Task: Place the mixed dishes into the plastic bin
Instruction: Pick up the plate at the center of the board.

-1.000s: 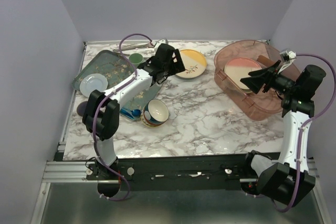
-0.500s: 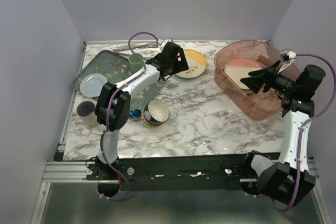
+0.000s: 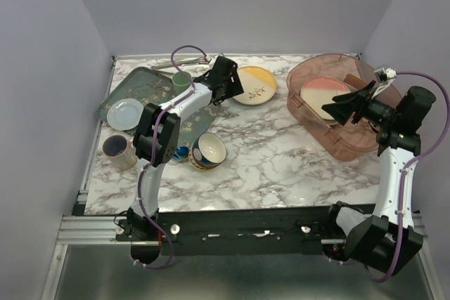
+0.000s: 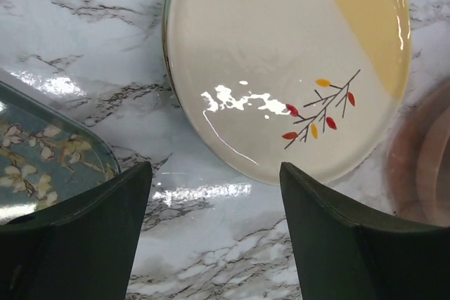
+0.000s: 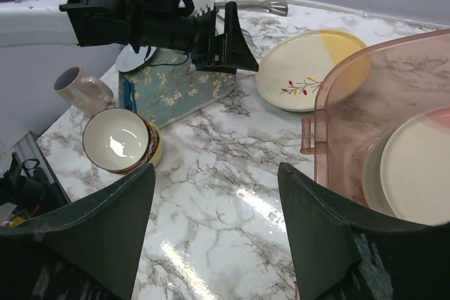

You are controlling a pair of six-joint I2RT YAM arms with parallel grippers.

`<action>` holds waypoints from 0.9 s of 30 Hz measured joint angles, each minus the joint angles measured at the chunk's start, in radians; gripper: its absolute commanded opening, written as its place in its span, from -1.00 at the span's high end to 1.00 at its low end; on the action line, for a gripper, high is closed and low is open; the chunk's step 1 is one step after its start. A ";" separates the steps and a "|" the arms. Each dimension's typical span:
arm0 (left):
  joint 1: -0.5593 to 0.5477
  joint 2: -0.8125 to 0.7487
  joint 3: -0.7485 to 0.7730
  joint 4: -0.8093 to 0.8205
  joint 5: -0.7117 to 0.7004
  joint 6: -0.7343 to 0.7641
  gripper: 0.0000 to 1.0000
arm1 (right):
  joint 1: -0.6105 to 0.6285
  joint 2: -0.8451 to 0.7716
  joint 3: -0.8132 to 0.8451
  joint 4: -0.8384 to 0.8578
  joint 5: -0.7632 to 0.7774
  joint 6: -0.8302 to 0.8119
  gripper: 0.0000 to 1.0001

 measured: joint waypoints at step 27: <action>0.064 0.113 0.053 0.065 0.130 -0.029 0.10 | 0.000 0.010 0.000 0.000 -0.002 0.000 -0.56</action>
